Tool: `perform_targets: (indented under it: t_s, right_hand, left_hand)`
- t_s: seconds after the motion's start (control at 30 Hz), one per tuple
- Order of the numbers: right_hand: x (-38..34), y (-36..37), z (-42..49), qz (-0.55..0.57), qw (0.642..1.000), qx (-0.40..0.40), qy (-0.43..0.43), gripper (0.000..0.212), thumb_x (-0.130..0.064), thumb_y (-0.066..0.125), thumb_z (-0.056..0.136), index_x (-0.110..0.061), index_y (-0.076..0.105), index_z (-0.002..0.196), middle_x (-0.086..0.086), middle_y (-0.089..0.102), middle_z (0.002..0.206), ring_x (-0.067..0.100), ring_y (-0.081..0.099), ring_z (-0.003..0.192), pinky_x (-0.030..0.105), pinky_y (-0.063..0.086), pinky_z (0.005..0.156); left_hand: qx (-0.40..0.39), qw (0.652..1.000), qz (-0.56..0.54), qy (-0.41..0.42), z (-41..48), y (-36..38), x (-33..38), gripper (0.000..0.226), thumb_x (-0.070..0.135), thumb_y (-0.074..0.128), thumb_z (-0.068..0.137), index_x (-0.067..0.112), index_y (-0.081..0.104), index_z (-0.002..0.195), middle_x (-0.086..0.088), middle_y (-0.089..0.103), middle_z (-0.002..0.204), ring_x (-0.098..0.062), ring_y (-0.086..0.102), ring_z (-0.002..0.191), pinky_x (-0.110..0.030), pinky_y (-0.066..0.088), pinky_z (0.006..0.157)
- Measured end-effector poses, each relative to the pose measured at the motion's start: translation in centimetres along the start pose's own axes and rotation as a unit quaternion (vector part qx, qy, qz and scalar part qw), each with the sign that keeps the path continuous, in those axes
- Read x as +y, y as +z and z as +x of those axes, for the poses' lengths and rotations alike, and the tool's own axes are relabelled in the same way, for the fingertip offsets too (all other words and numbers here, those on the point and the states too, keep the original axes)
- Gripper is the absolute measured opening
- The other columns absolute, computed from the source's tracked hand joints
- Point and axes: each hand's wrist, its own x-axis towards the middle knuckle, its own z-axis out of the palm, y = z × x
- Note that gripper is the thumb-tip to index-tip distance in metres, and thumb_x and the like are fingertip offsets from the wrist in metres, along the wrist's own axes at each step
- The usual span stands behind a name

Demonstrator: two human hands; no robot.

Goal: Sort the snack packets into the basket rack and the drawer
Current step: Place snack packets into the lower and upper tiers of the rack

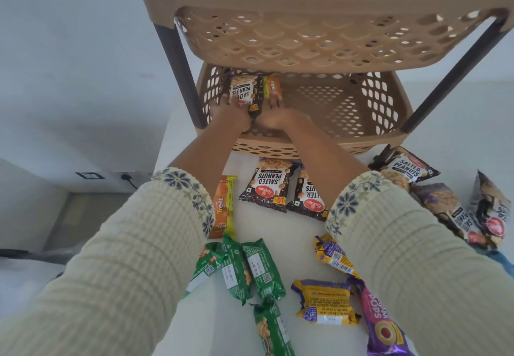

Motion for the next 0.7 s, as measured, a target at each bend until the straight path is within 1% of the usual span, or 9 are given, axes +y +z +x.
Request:
perform_targets:
  t_s: [0.17, 0.23, 0.3, 0.4, 0.47, 0.5, 0.57, 0.63, 0.7]
  right_hand:
    - [0.5, -0.7, -1.3, 0.043, 0.996, 0.055, -0.059, 0.073, -0.021, 0.036, 0.098, -0.014, -0.013, 0.152, 0.004, -0.029, 0.157, 0.022, -0.023, 0.146, 0.054, -0.003, 0.119]
    - [0.6, -1.4, -2.8, 0.052, 0.987, 0.114, -0.098, 0.073, -0.013, 0.037, 0.095, -0.012, -0.008, 0.153, 0.006, -0.023, 0.159, 0.023, -0.020, 0.147, 0.053, 0.000, 0.120]
    - [1.1, -1.6, -4.9, 0.078, 0.971, 0.183, -0.135, 0.070, -0.009, 0.040, 0.094, -0.010, 0.003, 0.154, 0.009, -0.008, 0.162, 0.024, -0.010, 0.149, 0.052, 0.007, 0.120]
    - [2.2, 0.0, -8.8, 0.114, 0.910, 0.353, -0.183, 0.059, -0.005, 0.044, 0.093, -0.008, 0.028, 0.149, 0.014, 0.022, 0.159, 0.030, 0.014, 0.148, 0.053, 0.022, 0.117]
    - [3.1, 2.2, -11.4, 0.122, 0.855, 0.456, -0.212, 0.054, -0.001, 0.042, 0.090, -0.006, 0.039, 0.144, 0.016, 0.032, 0.154, 0.031, 0.024, 0.145, 0.053, 0.029, 0.115]
    - [3.6, 3.6, -12.5, 0.121, 0.836, 0.489, -0.220, 0.054, 0.000, 0.041, 0.089, -0.005, 0.041, 0.143, 0.016, 0.032, 0.154, 0.030, 0.024, 0.145, 0.052, 0.028, 0.116]
    - [4.5, 6.2, -14.2, 0.101, 0.817, 0.519, -0.228, 0.052, 0.001, 0.041, 0.090, -0.004, 0.042, 0.142, 0.016, 0.030, 0.155, 0.029, 0.021, 0.146, 0.050, 0.027, 0.116]
    - [5.5, 8.8, -15.6, 0.063, 0.815, 0.526, -0.235, 0.049, 0.001, 0.044, 0.093, -0.002, 0.043, 0.142, 0.018, 0.028, 0.155, 0.031, 0.020, 0.146, 0.049, 0.028, 0.116]
    - [6.2, 11.0, -16.8, 0.034, 0.829, 0.512, -0.224, 0.045, -0.003, 0.046, 0.095, -0.002, 0.045, 0.140, 0.016, 0.031, 0.154, 0.030, 0.023, 0.146, 0.046, 0.028, 0.117]
  left_hand:
    - [0.031, 0.999, -0.029, 0.027, -0.6, -0.5, -0.5, 0.055, 0.020, 0.031, 0.102, 0.021, 0.015, 0.155, -0.011, 0.008, 0.163, -0.035, 0.008, 0.148, -0.058, 0.012, 0.116]
    - [0.072, 0.994, -0.073, 0.030, -1.6, -1.1, -0.7, 0.054, 0.020, 0.038, 0.099, 0.018, 0.026, 0.151, -0.016, 0.031, 0.155, -0.037, 0.031, 0.140, -0.056, 0.028, 0.110]
    - [0.166, 0.975, -0.142, 0.035, -3.5, -1.3, -0.6, 0.045, 0.017, 0.043, 0.095, 0.015, 0.045, 0.139, -0.017, 0.057, 0.130, -0.038, 0.056, 0.117, -0.050, 0.047, 0.095]
    - [0.363, 0.884, -0.266, 0.128, -7.7, 0.3, 0.5, 0.040, 0.006, 0.046, 0.088, 0.017, 0.061, 0.124, -0.010, 0.070, 0.109, -0.031, 0.066, 0.098, -0.044, 0.053, 0.083]
    - [0.452, 0.821, -0.271, 0.219, -10.7, 2.7, 1.2, 0.044, 0.004, 0.045, 0.083, 0.015, 0.063, 0.122, -0.005, 0.069, 0.114, -0.022, 0.063, 0.104, -0.043, 0.048, 0.091]
    - [0.472, 0.810, -0.245, 0.248, -11.9, 4.1, 1.6, 0.044, 0.005, 0.045, 0.082, 0.013, 0.064, 0.121, -0.004, 0.067, 0.117, -0.022, 0.059, 0.110, -0.044, 0.045, 0.095]
    - [0.474, 0.817, -0.172, 0.280, -13.4, 7.3, 2.4, 0.038, 0.009, 0.051, 0.078, 0.009, 0.065, 0.113, -0.009, 0.065, 0.115, -0.026, 0.053, 0.110, -0.046, 0.044, 0.094]
    - [0.430, 0.846, -0.105, 0.296, -14.3, 9.9, 3.2, 0.034, 0.012, 0.061, 0.077, 0.007, 0.064, 0.110, -0.012, 0.064, 0.113, -0.030, 0.055, 0.107, -0.043, 0.047, 0.088]
    - [0.351, 0.889, -0.075, 0.284, -14.7, 11.5, 3.7, 0.043, 0.023, 0.060, 0.082, 0.009, 0.059, 0.123, -0.012, 0.059, 0.123, -0.030, 0.052, 0.114, -0.041, 0.044, 0.092]
